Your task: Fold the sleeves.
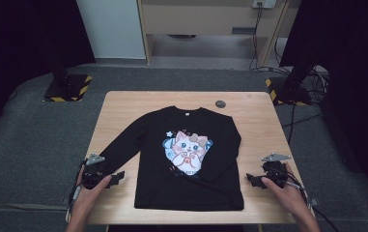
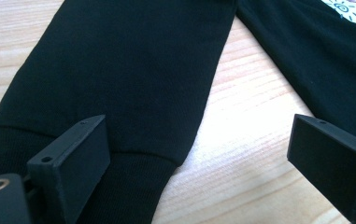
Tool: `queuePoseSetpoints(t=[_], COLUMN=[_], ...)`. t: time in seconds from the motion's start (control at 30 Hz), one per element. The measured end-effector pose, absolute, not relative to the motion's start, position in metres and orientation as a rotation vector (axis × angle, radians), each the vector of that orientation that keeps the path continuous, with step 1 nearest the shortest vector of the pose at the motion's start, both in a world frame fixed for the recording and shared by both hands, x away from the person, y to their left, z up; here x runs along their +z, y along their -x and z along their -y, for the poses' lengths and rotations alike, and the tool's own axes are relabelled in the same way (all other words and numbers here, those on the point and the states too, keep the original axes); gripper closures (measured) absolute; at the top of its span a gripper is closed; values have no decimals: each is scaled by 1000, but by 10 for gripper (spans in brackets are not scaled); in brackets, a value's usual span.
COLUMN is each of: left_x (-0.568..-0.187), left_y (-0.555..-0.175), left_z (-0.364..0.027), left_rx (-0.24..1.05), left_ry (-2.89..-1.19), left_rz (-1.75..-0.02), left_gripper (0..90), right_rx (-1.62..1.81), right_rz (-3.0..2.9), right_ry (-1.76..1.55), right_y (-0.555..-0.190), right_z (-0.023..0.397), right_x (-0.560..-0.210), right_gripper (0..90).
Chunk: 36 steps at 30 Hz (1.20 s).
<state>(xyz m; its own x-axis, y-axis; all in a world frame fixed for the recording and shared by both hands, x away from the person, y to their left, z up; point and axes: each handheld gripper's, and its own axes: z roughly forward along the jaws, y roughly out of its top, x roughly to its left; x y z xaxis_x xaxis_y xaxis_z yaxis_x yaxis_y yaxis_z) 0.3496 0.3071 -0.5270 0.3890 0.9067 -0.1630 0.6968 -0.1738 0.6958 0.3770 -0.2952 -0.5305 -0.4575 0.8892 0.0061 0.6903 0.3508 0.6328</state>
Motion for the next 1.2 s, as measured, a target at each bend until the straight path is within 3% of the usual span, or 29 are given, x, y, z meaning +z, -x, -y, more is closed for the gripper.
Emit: queuePoseSetpoints(t=[0.57, 1.2], left_x=[-522, -492], left_y=[-333, -357], left_z=[-291, -322], left_rx=[405, 433], left_ry=[-2034, -2066], left_rz=[-1350, -1326], left_gripper=[59, 47], right_rx=[810, 782], right_rz=[-2292, -2318], right_ry=[-1394, -1400], right_y=[-378, -381], right_z=[295, 294], right_x=[-530, -528], right_gripper=[3, 4])
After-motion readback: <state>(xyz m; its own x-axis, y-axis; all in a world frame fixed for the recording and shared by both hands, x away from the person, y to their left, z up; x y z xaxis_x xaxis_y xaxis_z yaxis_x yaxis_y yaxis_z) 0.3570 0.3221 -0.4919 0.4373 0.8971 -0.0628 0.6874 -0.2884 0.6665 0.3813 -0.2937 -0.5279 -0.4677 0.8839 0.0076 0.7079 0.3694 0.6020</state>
